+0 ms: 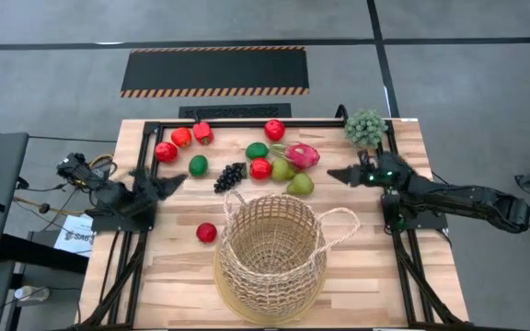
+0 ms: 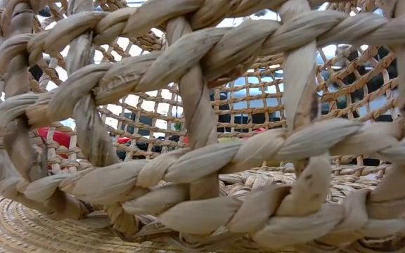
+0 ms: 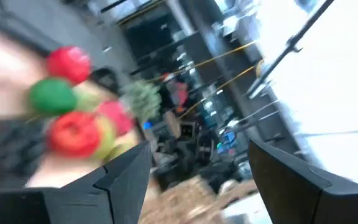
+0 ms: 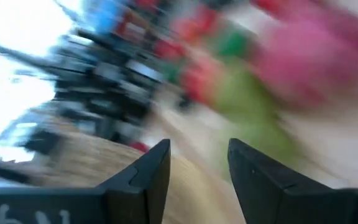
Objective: Build produce basket
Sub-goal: Put the apple into the basket
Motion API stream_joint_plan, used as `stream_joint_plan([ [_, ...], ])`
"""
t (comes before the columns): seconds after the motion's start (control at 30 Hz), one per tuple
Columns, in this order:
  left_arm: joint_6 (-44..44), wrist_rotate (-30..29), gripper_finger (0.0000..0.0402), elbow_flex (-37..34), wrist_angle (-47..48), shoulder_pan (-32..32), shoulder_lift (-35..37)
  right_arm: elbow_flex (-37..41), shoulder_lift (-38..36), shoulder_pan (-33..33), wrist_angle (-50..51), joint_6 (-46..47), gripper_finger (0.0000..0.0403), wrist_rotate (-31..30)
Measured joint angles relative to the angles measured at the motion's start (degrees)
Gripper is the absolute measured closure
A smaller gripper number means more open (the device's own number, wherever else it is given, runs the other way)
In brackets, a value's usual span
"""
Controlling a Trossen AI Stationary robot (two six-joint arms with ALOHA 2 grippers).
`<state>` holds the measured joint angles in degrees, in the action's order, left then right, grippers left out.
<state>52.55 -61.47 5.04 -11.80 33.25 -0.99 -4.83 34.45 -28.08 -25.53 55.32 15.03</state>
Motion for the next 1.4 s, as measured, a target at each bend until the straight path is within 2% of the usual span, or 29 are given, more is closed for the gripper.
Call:
stream_joint_plan([
  [0.07, -4.63, -0.55, 0.0147, 3.36, -0.21, -0.04, -1.00, -3.74, -0.03, 0.87, -0.73, -1.96, 0.0209, -0.82],
  [0.17, -12.96, -2.77, 0.0147, 9.97, -0.39, -0.03, -4.27, -10.78, 0.10, 1.60, 3.47, -7.49, 0.0194, -1.58],
  [0.3, -25.53, -6.91, 0.0140, 19.94, -0.17, -0.04, -12.22, -21.78, 1.29, 2.13, 16.94, -16.00, 0.0169, -3.07],
  [0.4, -33.57, -11.59, 0.0116, 28.11, 2.29, -0.04, -19.44, -29.04, 2.92, 2.32, 27.20, -21.80, 0.0151, -3.86],
  [0.53, -38.66, -19.98, 0.0076, 39.64, 9.06, -0.04, -27.65, -35.64, 5.06, 2.32, 37.53, -26.70, 0.0142, -6.16],
  [0.6, -39.33, -23.59, 0.0060, 44.81, 12.88, -0.04, -30.92, -37.31, 5.86, 2.23, 39.43, -28.14, 0.0141, -6.50],
  [0.73, -39.56, -26.02, 0.0048, 52.91, 17.06, -0.08, -35.32, -37.79, 6.53, 2.09, 40.39, -28.40, 0.0141, -6.62],
  [0.8, -39.39, -22.22, 0.0048, 56.20, 17.06, -0.10, -36.80, -37.78, 6.55, 2.08, 40.74, -28.41, 0.0141, -6.61],
  [0.93, -39.95, -3.67, 0.0061, 60.46, 18.17, -0.84, -38.68, -37.78, 7.02, 2.10, 40.76, -28.49, 0.0141, -6.59],
  [1.0, -38.15, 3.98, 0.0071, 61.93, 21.72, -1.92, -39.35, -37.78, 7.13, 2.10, 40.00, -28.87, 0.0141, -6.57],
  [1.2, -19.38, 16.84, 0.0090, 65.24, 40.74, -9.39, -42.62, -37.78, 7.18, 1.35, 39.90, -29.00, 0.0141, -6.52],
  [1.4, -14.90, 27.82, 0.0091, 66.62, 51.19, -23.37, -47.47, -37.78, 7.18, 0.47, 39.86, -28.98, 0.0141, -6.32],
])
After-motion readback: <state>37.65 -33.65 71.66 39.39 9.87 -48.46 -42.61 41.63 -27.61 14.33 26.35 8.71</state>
